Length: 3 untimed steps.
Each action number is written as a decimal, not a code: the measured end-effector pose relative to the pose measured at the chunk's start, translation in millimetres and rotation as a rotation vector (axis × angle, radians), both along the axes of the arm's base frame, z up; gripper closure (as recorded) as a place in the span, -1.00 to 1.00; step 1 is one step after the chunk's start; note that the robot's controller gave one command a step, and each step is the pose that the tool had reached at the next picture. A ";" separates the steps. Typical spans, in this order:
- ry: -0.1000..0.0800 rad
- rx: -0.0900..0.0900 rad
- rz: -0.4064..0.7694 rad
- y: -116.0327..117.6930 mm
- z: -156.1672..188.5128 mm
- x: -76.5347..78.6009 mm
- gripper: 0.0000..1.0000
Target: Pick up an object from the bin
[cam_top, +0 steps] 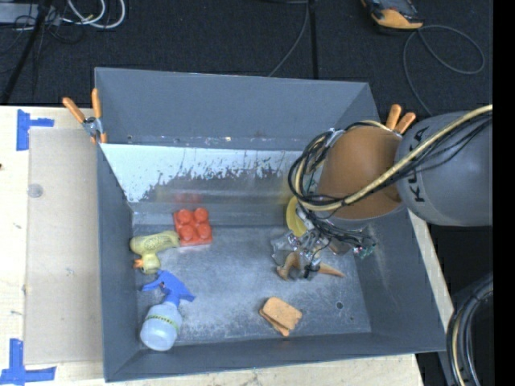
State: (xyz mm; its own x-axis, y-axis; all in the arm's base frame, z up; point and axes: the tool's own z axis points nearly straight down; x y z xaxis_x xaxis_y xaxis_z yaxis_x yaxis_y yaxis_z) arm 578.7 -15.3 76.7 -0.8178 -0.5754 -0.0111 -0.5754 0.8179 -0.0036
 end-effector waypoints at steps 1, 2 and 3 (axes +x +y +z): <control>0.000 0.000 -0.001 -0.2 0.0 0.0 1.00; 0.000 0.002 -0.013 -9.5 103.7 4.6 1.00; 0.000 0.002 -0.014 -9.8 103.7 4.6 1.00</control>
Offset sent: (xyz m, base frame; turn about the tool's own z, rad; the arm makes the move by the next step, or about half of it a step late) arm 0.0044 -0.0102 0.1044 0.0078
